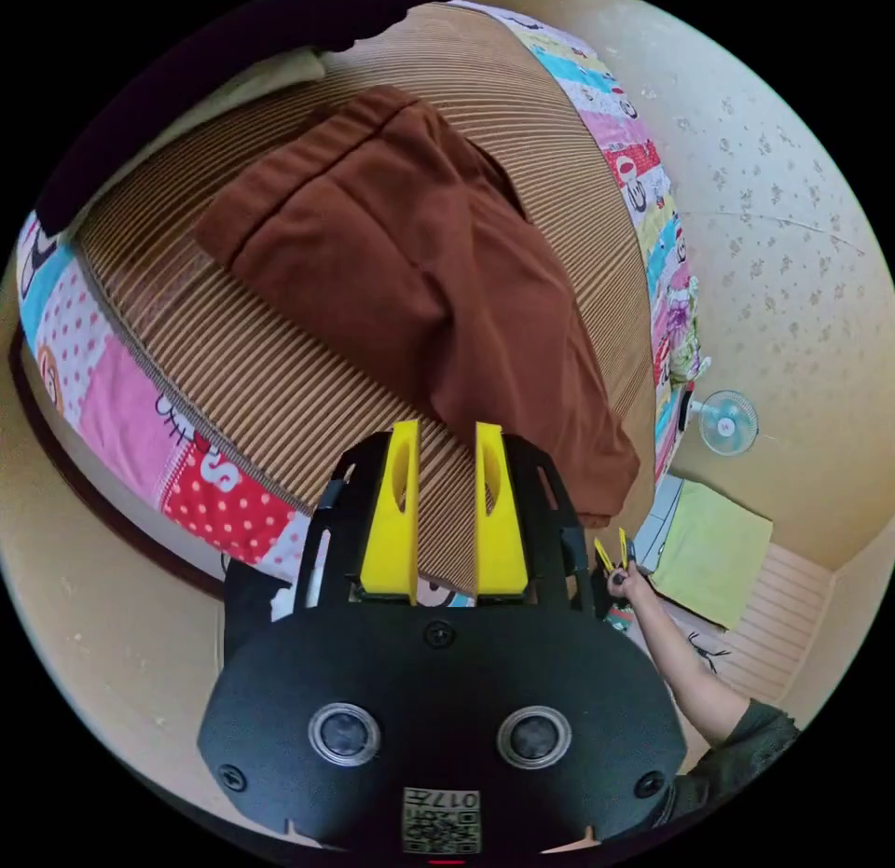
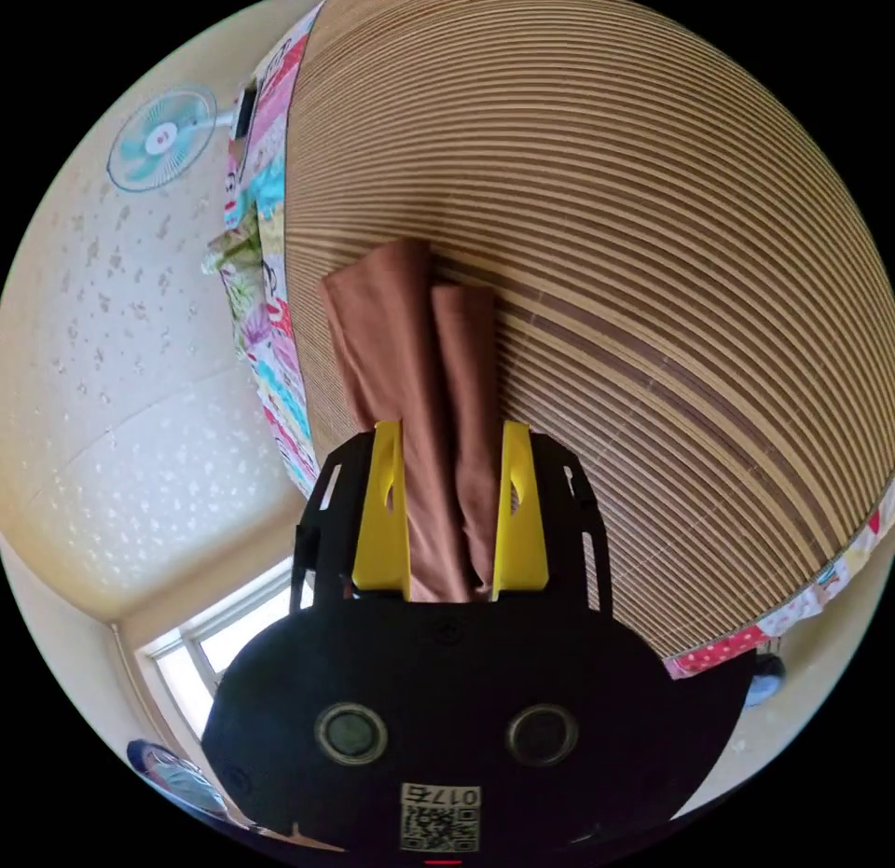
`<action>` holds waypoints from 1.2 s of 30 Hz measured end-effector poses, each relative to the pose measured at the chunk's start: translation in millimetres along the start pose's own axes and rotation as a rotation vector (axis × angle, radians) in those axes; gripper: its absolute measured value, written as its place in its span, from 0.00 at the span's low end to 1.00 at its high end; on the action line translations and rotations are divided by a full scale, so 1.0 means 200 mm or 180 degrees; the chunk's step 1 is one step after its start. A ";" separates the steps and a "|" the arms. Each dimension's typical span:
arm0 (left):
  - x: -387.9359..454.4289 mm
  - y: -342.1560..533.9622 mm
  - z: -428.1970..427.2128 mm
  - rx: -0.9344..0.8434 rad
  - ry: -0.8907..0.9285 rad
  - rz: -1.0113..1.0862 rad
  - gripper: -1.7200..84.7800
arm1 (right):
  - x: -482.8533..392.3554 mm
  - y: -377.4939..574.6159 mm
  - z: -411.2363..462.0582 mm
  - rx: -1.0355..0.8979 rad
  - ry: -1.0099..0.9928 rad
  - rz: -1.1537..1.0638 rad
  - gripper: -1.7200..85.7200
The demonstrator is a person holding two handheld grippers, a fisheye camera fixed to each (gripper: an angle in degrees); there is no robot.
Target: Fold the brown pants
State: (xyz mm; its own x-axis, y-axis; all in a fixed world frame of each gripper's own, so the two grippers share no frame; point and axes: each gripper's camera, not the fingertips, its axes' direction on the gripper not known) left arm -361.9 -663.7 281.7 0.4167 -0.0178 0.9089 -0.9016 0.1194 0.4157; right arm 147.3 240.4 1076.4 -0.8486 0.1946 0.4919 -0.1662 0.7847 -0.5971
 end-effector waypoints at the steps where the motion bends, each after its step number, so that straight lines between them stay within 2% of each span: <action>1: -0.04 0.03 0.00 -0.0019 0.0024 -0.0078 0.13 | 0.04 0.00 0.00 0.0057 -0.0075 0.0026 0.20; 3: -0.16 0.12 -0.01 -0.0064 0.0045 -0.0341 0.13 | 0.11 -0.07 0.02 0.0181 -0.0197 0.0007 0.22; 7: -0.24 0.15 -0.03 -0.0118 -0.0148 -0.0550 0.13 | -0.01 -0.25 0.14 -0.0025 -0.0257 -0.0422 0.21; 10: -0.24 0.10 -0.03 -0.0178 -0.0177 -0.0600 0.13 | -0.25 -0.42 0.30 -0.0541 0.0530 -0.0727 0.11; 11: -0.22 0.07 -0.03 -0.0201 -0.0184 -0.0613 0.13 | -0.38 -0.45 0.37 -0.0790 0.0927 -0.0988 0.07; 12: -0.21 0.02 -0.02 -0.0229 -0.0167 -0.0622 0.14 | -0.55 -0.42 0.41 -0.0940 0.1131 -0.1538 0.06; 14: -0.19 -0.04 -0.01 -0.0278 -0.0143 -0.0703 0.15 | -0.78 -0.29 0.42 -0.1013 0.1417 -0.2211 0.05; 15: -0.20 -0.07 0.00 -0.0276 -0.0094 -0.0811 0.16 | -0.90 -0.19 0.37 -0.0999 0.1405 -0.2516 0.04; 17: -0.22 -0.12 0.00 -0.0246 0.0072 -0.0977 0.17 | -0.99 -0.05 0.20 -0.0875 0.1217 -0.2688 0.04; 19: -0.23 -0.16 -0.01 -0.0146 0.0215 -0.1098 0.18 | -0.96 0.02 0.00 -0.0678 0.0965 -0.2569 0.04; 22: -0.26 -0.22 -0.04 -0.0008 0.0414 -0.1152 0.21 | -0.64 -0.05 -0.28 -0.0346 0.0720 -0.1922 0.04; 25: -0.29 -0.30 -0.05 0.0022 0.0534 -0.1170 0.22 | -0.01 -0.20 -0.46 -0.0008 0.0902 -0.0741 0.04; 27: -0.31 -0.39 -0.05 0.0070 0.0717 -0.1094 0.24 | 0.53 -0.20 -0.57 0.0037 0.0854 0.0356 0.04; 32: -0.29 -0.68 -0.08 0.0311 0.0898 -0.0971 0.25 | 0.96 0.09 -0.74 0.0381 0.0376 0.0764 0.03; 36: -0.29 -0.97 -0.12 0.0569 0.0993 -0.0980 0.19 | 1.08 0.25 -0.64 0.0318 -0.0029 0.0921 0.02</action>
State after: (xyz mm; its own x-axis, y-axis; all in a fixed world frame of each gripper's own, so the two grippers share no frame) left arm -207.6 -662.3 148.2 0.6581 0.2768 0.7002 -0.7250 -0.0180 0.6885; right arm 20.2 396.5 1233.5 -0.8723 0.3960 0.2868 0.0350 0.6356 -0.7713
